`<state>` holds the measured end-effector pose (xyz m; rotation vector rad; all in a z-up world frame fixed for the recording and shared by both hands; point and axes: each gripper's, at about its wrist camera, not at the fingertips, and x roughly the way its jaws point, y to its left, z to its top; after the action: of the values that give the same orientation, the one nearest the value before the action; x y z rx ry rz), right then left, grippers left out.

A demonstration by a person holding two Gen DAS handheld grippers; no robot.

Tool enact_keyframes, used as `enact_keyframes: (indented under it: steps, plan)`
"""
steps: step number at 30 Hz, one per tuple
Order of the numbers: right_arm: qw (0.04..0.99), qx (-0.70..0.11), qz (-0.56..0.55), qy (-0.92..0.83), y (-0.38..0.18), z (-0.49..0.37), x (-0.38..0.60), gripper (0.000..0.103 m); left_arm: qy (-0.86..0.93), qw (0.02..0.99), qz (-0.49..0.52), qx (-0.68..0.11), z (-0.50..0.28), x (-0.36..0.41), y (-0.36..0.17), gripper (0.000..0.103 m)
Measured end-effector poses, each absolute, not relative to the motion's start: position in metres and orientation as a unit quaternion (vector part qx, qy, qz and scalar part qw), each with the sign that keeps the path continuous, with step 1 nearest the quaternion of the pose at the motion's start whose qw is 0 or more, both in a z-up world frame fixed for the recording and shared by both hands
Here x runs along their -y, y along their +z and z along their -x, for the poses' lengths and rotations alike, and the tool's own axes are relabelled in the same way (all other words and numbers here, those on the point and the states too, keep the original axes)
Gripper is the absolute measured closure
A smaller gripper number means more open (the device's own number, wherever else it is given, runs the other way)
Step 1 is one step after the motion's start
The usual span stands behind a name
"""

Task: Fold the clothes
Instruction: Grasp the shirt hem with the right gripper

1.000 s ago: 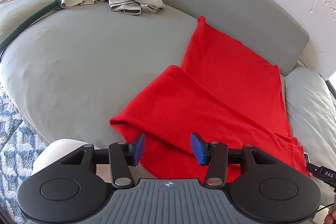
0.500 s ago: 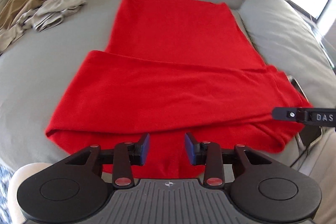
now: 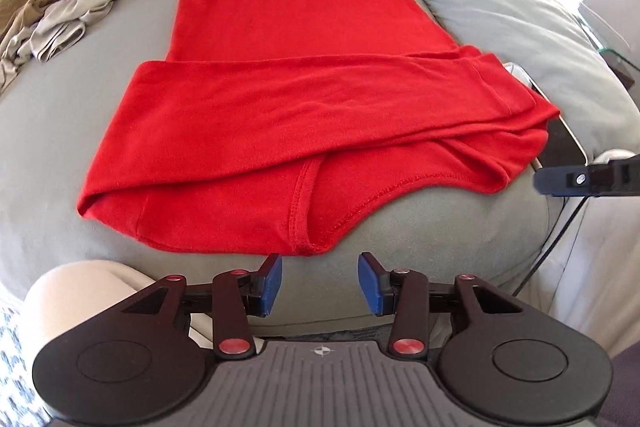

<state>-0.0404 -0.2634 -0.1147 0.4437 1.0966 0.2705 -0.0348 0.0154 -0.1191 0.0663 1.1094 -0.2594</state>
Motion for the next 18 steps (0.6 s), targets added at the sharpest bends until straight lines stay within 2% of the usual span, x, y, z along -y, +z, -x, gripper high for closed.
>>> enact_keyframes:
  steps: [6,10,13,15,18]
  plan:
    - [0.863,-0.467,-0.108,0.159,-0.116,0.034,0.232,0.056,-0.094,0.85,-0.001,-0.519,0.034,-0.025,-0.118,0.058]
    - [0.876,-0.455,-0.059,0.149,-0.122,0.033,0.221,0.077,-0.086,0.85,0.012,-0.519,0.034,-0.032,-0.118,0.058]
    - [0.884,-0.445,-0.023,0.142,-0.126,0.032,0.212,0.08,-0.087,0.849,0.012,-0.521,0.035,-0.031,-0.12,0.058]
    - [0.878,-0.456,-0.046,0.138,-0.127,0.027,0.216,0.099,-0.088,0.848,0.011,-0.522,0.035,-0.03,-0.121,0.058]
    - [0.851,-0.484,-0.134,0.154,-0.124,0.022,0.228,0.1,-0.091,0.85,0.012,-0.519,0.037,-0.031,-0.12,0.058]
